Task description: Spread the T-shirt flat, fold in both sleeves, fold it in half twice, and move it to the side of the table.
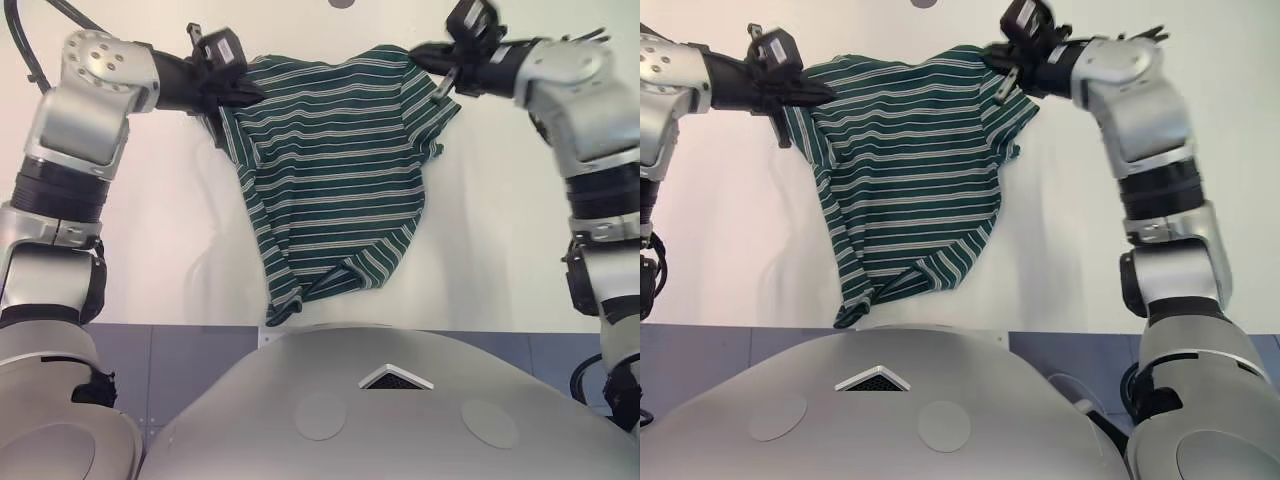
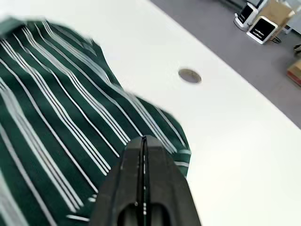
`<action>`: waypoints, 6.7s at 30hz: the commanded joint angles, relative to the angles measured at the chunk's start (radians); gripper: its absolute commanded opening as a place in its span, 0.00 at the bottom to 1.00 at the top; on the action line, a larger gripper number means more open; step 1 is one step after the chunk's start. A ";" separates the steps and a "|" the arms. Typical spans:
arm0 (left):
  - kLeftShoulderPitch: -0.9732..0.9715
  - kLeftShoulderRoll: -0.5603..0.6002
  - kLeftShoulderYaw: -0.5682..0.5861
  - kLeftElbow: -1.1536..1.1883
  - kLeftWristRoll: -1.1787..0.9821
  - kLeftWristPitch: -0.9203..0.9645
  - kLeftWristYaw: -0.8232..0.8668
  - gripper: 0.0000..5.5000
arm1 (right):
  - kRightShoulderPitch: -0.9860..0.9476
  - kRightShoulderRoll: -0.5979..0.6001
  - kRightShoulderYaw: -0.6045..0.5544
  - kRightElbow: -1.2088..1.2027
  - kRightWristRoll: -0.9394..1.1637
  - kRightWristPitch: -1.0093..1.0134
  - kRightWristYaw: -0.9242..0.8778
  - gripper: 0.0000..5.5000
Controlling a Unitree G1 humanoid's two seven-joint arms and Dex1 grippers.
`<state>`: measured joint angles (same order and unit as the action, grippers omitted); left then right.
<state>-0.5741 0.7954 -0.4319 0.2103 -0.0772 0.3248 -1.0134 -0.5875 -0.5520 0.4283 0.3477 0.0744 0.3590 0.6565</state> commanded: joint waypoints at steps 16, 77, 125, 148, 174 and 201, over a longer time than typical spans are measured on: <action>0.190 0.118 0.155 0.194 0.042 -0.178 -0.206 0.00 | 0.058 0.006 0.029 0.426 -0.314 -0.321 -0.057 0.00; 0.378 0.009 -0.107 -0.369 0.108 0.041 -0.157 0.00 | 0.401 -0.236 0.047 -0.519 -0.115 -0.088 0.515 0.00; 0.516 0.420 0.191 -0.380 -0.220 0.008 -0.544 0.00 | 0.468 -0.310 0.207 -0.263 -0.317 -0.400 0.369 0.00; 0.066 -0.231 0.453 0.384 -0.202 0.396 0.263 0.27 | 0.365 -0.182 -0.119 -0.535 0.056 -0.012 0.349 0.00; -0.064 -0.608 0.544 0.369 -0.301 0.445 0.507 0.15 | 0.200 0.034 -0.461 -0.289 0.130 0.263 -0.058 0.15; 0.521 -0.021 0.106 -0.478 -0.149 0.189 -0.081 0.01 | 0.165 0.120 -0.550 -0.206 0.322 0.449 -0.036 0.00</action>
<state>-0.0498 0.7693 -0.3012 -0.2743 -0.2597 0.5334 -1.0943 -0.3937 -0.4605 -0.1578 0.1367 0.3944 0.7928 0.6287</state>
